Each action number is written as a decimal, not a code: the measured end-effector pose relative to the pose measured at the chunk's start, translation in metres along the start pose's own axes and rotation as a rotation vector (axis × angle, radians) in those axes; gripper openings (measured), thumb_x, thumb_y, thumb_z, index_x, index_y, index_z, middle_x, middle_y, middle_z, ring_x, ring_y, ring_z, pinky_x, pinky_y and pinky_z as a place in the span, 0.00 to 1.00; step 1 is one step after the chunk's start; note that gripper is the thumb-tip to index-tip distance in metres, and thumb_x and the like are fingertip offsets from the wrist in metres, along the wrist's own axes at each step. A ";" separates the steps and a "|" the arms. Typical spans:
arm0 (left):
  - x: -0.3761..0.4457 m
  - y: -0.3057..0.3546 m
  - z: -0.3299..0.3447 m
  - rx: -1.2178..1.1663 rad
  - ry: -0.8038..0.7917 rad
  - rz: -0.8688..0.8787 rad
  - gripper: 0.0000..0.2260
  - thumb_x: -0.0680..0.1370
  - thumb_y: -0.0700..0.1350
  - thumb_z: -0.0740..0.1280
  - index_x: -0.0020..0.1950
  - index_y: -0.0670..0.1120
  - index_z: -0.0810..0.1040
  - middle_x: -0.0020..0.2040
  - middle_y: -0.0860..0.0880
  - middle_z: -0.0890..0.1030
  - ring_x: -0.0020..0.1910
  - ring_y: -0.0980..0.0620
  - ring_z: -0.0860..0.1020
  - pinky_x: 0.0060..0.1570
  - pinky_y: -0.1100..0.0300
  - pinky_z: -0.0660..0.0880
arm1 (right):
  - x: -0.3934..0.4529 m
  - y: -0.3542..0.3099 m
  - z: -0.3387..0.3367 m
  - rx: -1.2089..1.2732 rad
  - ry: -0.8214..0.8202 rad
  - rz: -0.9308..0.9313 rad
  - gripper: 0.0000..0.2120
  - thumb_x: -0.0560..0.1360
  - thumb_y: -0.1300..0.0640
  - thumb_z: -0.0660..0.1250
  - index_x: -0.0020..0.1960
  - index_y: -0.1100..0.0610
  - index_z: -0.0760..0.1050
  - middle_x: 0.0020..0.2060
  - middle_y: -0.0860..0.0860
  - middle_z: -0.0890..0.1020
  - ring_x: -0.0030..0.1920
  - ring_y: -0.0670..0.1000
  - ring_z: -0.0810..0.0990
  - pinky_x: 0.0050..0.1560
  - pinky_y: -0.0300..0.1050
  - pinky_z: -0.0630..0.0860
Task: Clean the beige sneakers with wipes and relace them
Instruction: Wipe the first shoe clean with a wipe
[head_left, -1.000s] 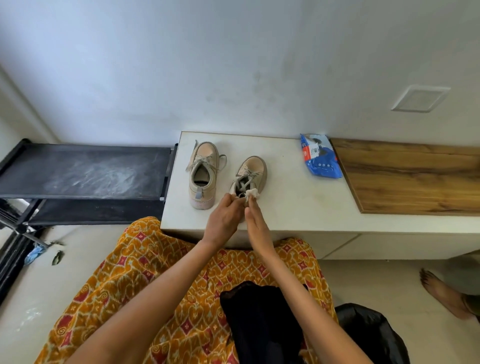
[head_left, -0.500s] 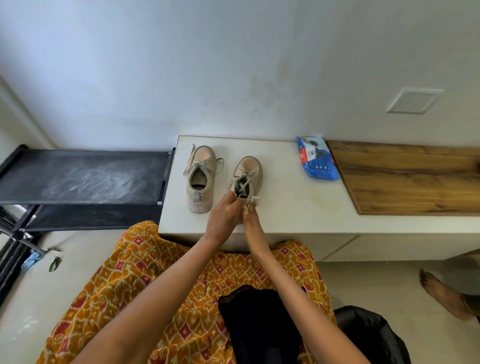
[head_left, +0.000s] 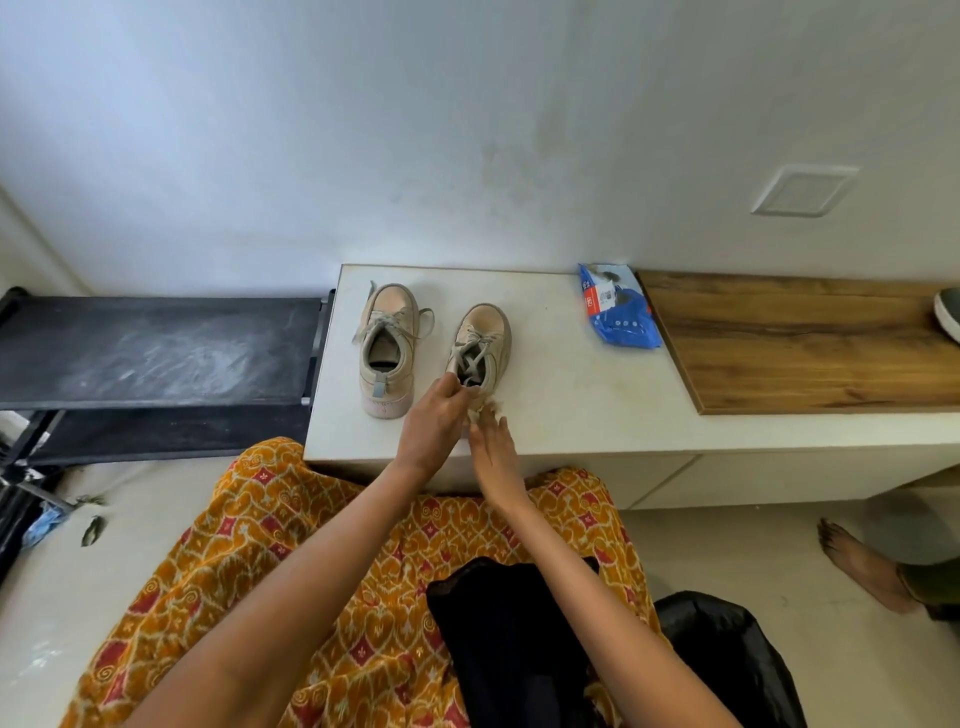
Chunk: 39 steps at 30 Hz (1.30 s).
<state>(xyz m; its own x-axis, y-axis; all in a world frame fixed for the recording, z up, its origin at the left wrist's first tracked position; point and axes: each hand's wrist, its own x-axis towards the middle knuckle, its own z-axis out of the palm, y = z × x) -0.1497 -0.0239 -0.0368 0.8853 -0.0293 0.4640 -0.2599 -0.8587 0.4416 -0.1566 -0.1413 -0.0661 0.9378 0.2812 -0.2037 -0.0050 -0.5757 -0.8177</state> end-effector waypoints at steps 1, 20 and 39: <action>0.000 0.000 -0.001 0.000 0.003 -0.002 0.11 0.71 0.36 0.73 0.52 0.41 0.81 0.40 0.46 0.74 0.34 0.50 0.76 0.25 0.60 0.73 | 0.009 0.004 -0.001 -0.046 0.022 -0.003 0.27 0.82 0.44 0.42 0.78 0.52 0.46 0.77 0.49 0.48 0.77 0.51 0.42 0.76 0.50 0.42; 0.002 0.001 -0.007 0.012 -0.004 0.026 0.10 0.71 0.36 0.73 0.52 0.40 0.82 0.40 0.45 0.76 0.35 0.48 0.77 0.26 0.58 0.75 | 0.009 -0.016 0.003 0.117 0.103 0.030 0.25 0.83 0.46 0.43 0.78 0.53 0.49 0.77 0.48 0.50 0.76 0.49 0.40 0.74 0.52 0.38; 0.011 -0.009 -0.011 -0.001 0.012 0.027 0.02 0.74 0.39 0.70 0.44 0.42 0.79 0.38 0.47 0.80 0.32 0.49 0.77 0.25 0.60 0.71 | -0.010 0.007 0.012 -0.158 0.063 -0.061 0.28 0.81 0.42 0.42 0.77 0.52 0.43 0.77 0.48 0.47 0.76 0.49 0.37 0.75 0.55 0.38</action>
<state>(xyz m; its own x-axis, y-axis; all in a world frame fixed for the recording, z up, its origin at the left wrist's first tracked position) -0.1418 -0.0113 -0.0274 0.8734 -0.0462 0.4848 -0.2837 -0.8574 0.4293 -0.1703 -0.1391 -0.0763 0.9547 0.2734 -0.1177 0.1029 -0.6741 -0.7314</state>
